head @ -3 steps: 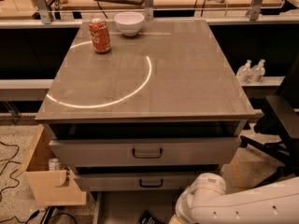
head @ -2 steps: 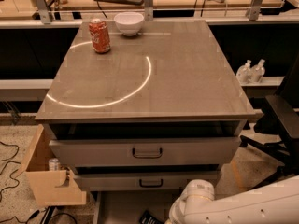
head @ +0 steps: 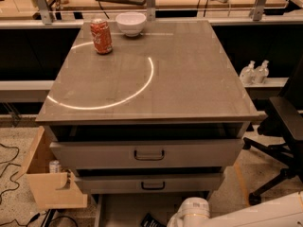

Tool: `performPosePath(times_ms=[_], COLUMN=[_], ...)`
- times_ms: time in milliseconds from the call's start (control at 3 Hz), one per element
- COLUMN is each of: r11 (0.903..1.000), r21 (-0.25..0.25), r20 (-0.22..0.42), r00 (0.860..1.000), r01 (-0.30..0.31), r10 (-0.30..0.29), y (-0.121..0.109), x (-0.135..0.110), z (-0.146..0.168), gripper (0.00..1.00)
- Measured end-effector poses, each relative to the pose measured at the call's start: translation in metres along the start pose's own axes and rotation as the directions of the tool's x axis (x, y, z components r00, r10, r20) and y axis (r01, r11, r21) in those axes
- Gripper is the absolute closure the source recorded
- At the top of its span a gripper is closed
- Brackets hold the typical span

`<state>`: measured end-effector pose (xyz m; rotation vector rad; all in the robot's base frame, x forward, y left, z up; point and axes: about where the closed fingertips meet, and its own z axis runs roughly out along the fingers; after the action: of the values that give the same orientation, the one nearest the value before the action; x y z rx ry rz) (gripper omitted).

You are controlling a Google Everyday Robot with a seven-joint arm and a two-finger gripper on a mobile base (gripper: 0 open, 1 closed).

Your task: Pick rxbar blueberry from bottom drawer and place on counter

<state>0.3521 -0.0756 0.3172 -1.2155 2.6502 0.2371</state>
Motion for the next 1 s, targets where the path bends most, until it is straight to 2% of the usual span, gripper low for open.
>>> performPosePath(times_ms=[333, 1000], r11=[0.9999, 0.9972], r21=[-0.013, -0.039], r20=[0.015, 0.082], r00=[1.0, 0.995], r01=[0.011, 0.064], r10=[-0.011, -0.061], y=[0.001, 0.002], x=[-0.007, -0.027], z=[0.019, 0.08], gripper=[0.0, 0.0])
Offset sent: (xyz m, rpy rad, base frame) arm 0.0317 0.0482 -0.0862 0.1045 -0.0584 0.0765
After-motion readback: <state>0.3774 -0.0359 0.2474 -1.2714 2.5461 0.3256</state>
